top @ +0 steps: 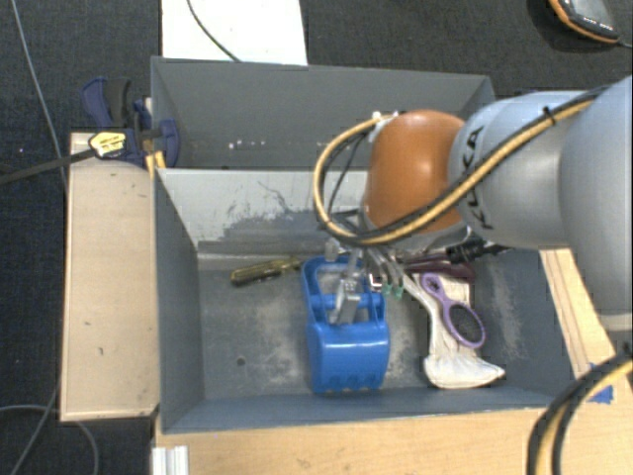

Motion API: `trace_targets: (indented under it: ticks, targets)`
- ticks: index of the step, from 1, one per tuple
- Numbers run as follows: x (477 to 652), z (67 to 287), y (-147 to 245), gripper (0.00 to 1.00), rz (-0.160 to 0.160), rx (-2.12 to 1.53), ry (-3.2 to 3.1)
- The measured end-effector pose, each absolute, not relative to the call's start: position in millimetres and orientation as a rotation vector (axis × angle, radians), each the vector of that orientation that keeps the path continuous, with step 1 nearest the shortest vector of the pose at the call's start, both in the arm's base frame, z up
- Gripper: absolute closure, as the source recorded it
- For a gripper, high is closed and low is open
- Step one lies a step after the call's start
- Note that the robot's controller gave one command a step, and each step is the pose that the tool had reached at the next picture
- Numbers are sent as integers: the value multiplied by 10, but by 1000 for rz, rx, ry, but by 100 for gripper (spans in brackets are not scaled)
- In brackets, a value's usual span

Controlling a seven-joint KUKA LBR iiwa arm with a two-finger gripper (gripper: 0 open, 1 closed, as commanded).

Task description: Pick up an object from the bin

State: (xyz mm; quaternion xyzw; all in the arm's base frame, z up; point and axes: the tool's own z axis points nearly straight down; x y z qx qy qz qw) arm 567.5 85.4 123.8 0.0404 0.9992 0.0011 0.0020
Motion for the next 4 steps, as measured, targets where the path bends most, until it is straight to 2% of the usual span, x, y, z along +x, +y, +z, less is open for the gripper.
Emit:
trace_targets:
  ticks: [1, 2, 3, 4]
  targets:
    - [5887, 721, 564, 0, 6, 114, 3131]
    - [5739, 1215, 545, 0, 6, 195, 3127]
    - [5888, 750, 568, 0, 8, 118, 3127]
    - [5880, 757, 544, 100, 19, 367, 3109]
